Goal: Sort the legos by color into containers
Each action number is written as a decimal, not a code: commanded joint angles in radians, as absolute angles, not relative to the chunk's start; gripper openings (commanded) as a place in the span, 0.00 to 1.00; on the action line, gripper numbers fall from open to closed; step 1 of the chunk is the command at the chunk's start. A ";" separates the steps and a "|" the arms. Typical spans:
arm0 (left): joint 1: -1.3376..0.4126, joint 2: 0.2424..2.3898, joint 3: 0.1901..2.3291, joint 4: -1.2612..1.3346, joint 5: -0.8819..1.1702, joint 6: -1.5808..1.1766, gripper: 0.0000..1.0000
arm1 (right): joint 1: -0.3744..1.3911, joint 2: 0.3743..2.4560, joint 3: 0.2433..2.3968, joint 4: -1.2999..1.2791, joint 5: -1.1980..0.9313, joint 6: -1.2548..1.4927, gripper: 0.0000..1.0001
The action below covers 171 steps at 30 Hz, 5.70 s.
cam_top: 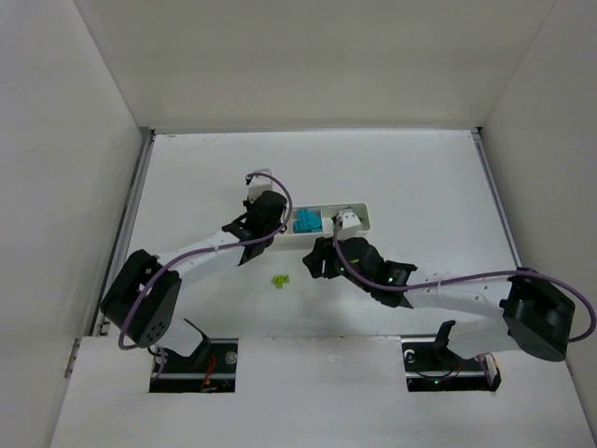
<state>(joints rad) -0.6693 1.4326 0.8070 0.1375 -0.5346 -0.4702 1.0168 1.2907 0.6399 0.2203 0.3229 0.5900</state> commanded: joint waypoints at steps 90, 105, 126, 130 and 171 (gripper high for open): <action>-0.570 0.920 0.511 0.110 -0.400 -0.515 0.36 | 1.206 1.839 1.028 -0.014 0.406 0.376 0.57; -0.562 0.914 0.500 0.110 -0.400 -0.514 0.36 | 1.173 1.798 0.982 0.051 0.334 0.387 0.31; -0.565 0.743 0.446 -0.017 -0.410 -0.577 0.35 | 0.986 1.741 1.247 0.063 0.259 0.400 0.32; -0.593 0.712 0.416 -0.073 -0.405 -0.623 0.36 | 0.958 1.842 1.354 0.041 0.264 0.396 0.33; -0.880 0.747 0.387 -0.109 -0.540 -0.686 0.45 | 0.907 1.784 1.332 0.038 0.290 0.440 0.69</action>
